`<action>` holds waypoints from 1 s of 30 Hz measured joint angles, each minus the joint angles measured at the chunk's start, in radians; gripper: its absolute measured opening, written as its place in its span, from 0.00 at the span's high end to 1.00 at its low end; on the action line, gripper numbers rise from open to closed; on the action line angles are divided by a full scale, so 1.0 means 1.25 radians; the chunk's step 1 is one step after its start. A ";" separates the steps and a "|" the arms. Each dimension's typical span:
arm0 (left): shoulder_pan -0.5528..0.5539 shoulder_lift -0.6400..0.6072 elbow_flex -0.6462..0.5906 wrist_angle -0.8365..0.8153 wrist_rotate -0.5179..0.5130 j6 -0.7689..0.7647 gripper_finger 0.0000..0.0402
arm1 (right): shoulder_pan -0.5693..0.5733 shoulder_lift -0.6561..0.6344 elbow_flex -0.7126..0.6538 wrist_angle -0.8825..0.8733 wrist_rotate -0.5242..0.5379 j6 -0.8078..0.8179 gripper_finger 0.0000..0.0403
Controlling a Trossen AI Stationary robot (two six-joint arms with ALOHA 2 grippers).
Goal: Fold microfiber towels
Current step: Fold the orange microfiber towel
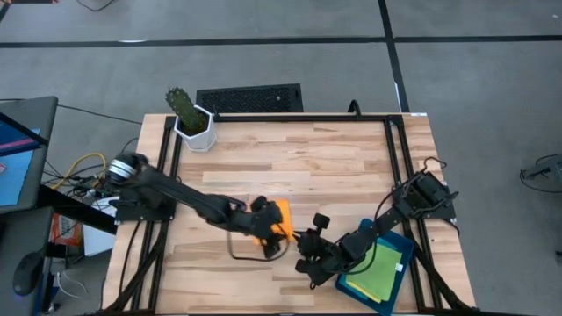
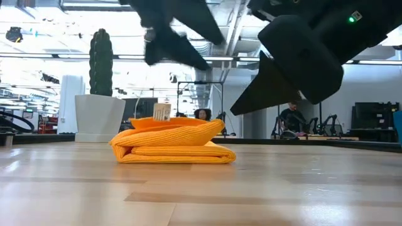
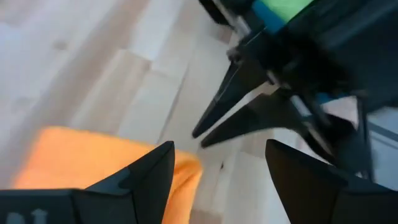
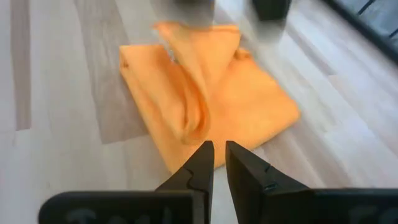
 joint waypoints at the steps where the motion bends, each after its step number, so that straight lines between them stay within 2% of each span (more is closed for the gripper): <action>1: -0.006 -0.029 0.000 -0.034 -0.013 -0.001 0.39 | 0.000 0.000 0.000 0.002 0.011 -0.006 0.84; 5: -0.070 -0.135 0.001 -0.225 -0.133 -0.045 0.39 | -0.012 0.000 0.000 0.076 0.030 -0.092 0.84; 8: -0.152 -0.166 -0.012 -0.407 -0.275 -0.176 0.39 | -0.035 0.000 0.001 0.152 -0.004 -0.185 0.84; 10: -0.199 -0.166 -0.058 -0.446 -0.322 -0.287 0.39 | -0.050 0.000 0.001 0.169 -0.012 -0.208 0.84; 14: -0.244 -0.140 -0.204 -0.372 -0.312 -0.458 0.39 | -0.070 0.000 0.001 0.168 -0.014 -0.208 0.84; 18: -0.238 -0.134 -0.298 -0.293 -0.324 -0.527 0.44 | -0.070 0.000 0.001 0.163 -0.018 -0.207 0.84; 21: -0.211 -0.134 -0.344 -0.231 -0.317 -0.498 0.52 | -0.064 0.000 0.001 0.165 -0.018 -0.207 0.84; 27: -0.133 -0.134 -0.409 -0.022 -0.264 -0.359 0.71 | -0.059 0.000 0.001 0.164 -0.018 -0.206 0.84; 30: -0.102 -0.134 -0.421 0.002 -0.232 -0.337 0.79 | -0.058 0.000 0.001 0.164 -0.017 -0.206 0.84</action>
